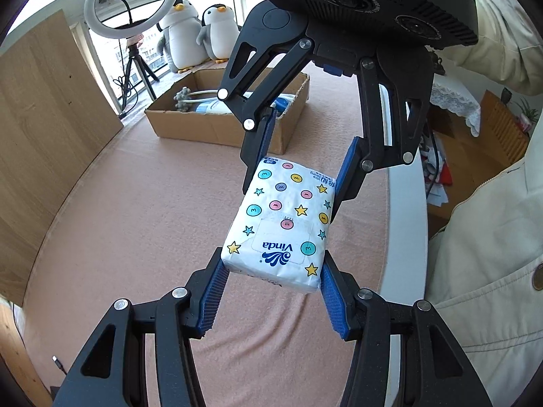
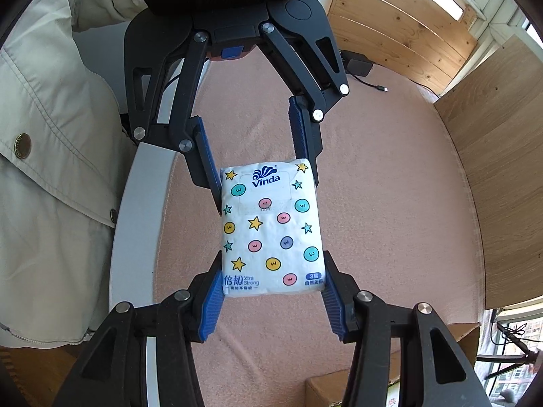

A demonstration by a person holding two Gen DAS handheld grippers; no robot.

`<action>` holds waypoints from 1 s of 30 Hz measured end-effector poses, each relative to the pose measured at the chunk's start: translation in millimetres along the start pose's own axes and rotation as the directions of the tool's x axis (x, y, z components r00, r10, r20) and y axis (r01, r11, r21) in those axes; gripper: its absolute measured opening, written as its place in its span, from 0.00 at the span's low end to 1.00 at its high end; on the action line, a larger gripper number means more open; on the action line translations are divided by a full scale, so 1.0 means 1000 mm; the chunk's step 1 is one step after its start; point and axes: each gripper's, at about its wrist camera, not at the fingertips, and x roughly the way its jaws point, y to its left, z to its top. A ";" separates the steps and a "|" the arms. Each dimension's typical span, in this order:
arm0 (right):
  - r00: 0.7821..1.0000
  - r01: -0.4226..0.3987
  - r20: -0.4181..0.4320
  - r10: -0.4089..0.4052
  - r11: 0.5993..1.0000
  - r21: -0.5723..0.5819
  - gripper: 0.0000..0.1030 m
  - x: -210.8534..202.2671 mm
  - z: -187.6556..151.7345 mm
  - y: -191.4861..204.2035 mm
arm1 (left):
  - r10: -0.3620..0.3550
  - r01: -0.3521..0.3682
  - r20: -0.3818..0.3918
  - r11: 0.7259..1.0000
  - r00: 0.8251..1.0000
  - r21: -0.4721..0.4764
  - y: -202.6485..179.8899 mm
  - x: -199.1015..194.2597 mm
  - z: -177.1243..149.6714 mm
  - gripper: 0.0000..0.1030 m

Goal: Organize objects
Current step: 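Lift and carry the tissue pack over the box with both tools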

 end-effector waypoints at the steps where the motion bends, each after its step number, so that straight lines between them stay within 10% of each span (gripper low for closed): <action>1: 1.000 0.000 -0.002 0.000 1.000 0.000 0.46 0.004 0.001 -0.004 | -0.001 0.001 0.001 1.000 1.000 0.000 0.001 0.001 0.001 0.54; 30: 0.992 0.110 -0.070 -0.102 0.987 0.117 0.46 -0.039 -0.089 -0.069 | -0.032 0.031 0.008 0.994 0.999 0.106 0.034 0.070 0.127 0.54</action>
